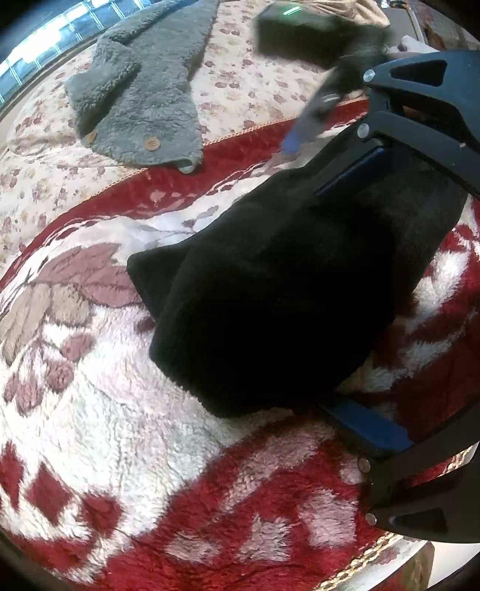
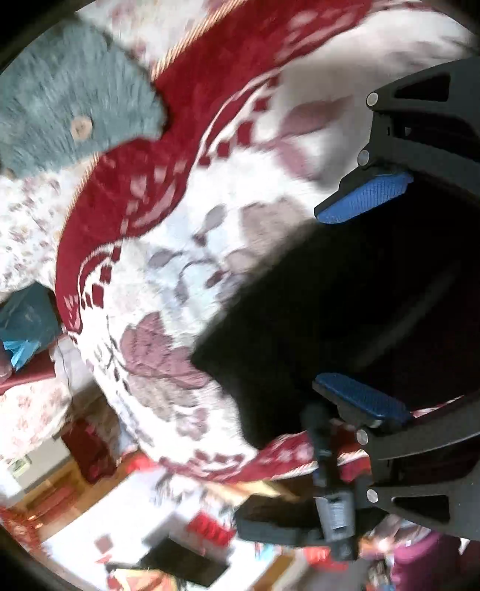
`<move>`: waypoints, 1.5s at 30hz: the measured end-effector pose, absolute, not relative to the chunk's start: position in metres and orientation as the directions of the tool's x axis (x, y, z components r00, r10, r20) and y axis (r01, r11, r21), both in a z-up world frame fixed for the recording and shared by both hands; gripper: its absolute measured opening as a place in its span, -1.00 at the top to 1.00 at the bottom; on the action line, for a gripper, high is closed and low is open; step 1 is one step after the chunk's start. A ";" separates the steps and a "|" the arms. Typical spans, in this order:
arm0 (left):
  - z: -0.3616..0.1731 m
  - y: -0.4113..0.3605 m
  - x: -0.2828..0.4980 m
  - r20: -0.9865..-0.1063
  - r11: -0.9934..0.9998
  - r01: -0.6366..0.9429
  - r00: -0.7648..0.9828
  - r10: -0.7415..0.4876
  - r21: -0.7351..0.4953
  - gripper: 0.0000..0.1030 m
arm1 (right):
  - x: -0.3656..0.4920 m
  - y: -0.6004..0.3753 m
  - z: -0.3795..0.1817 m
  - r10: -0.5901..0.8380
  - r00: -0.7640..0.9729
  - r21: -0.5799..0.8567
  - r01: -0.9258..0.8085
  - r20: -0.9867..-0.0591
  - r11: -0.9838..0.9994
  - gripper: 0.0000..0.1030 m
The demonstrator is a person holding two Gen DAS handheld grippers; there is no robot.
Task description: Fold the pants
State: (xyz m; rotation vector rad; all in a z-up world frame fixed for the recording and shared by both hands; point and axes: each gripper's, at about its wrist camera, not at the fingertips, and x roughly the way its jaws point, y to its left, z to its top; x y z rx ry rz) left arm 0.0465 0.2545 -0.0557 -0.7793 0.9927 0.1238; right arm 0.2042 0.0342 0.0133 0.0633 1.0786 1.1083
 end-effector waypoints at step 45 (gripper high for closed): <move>-0.010 0.264 0.034 -0.634 0.619 -0.346 0.699 -0.331 -0.705 0.81 | 0.218 0.086 0.040 0.722 -0.199 0.529 -0.807 -0.663 0.263 -0.36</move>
